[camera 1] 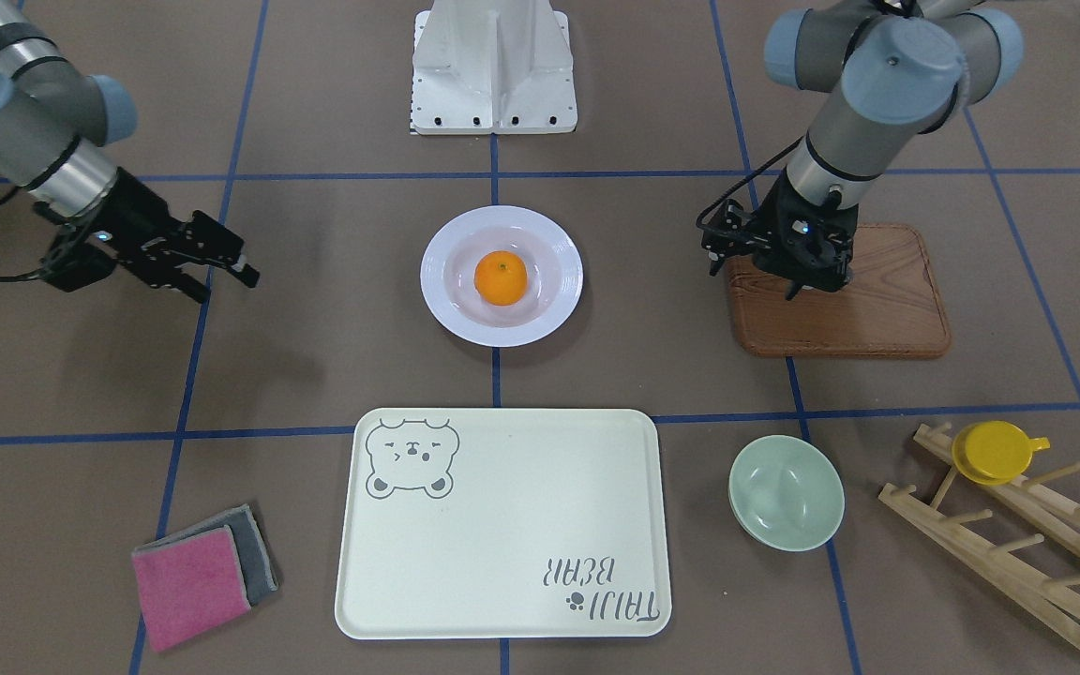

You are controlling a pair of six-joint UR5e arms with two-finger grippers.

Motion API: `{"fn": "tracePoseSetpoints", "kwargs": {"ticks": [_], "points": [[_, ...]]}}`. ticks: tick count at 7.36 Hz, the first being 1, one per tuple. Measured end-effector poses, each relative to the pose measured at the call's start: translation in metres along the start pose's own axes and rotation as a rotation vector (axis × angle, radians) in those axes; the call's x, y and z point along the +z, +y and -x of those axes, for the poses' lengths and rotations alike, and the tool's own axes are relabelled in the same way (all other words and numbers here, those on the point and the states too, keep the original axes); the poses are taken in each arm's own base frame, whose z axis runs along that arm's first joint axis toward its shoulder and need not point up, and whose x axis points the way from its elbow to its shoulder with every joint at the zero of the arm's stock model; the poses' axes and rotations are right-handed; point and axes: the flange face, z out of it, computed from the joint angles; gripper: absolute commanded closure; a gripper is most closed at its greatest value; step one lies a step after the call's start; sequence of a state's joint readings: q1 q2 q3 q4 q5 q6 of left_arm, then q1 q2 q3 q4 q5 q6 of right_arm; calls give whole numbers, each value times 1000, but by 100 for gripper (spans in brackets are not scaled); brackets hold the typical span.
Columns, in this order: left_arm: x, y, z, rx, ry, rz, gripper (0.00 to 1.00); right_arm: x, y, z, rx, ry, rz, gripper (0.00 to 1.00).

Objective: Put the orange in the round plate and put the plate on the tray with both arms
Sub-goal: 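Withdraw the left gripper while the right gripper reaches toward the plate rim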

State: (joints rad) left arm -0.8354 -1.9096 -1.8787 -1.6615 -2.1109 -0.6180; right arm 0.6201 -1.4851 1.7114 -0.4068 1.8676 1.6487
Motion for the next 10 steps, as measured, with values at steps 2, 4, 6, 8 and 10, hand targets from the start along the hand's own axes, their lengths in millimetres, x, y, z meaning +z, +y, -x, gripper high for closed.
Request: {"fn": "tracePoseSetpoints", "kwargs": {"ticks": [2, 4, 6, 8, 10], "points": [[0, 0, 9, 5, -7, 3, 0, 28, 60, 28, 212, -151, -105, 1], [3, 0, 12, 2, -12, 9, 0, 49, 106, 52, 343, -257, -169, 0], [5, 0, 13, 0, -16, 12, 0, 66, 148, 56, 375, -284, -198, 0], [7, 1, 14, -2, -17, 15, 0, 76, 164, 42, 373, -295, -200, 0], [8, 1, 14, -4, -18, 18, 0, 89, 167, 23, 371, -334, -198, 0]]}}
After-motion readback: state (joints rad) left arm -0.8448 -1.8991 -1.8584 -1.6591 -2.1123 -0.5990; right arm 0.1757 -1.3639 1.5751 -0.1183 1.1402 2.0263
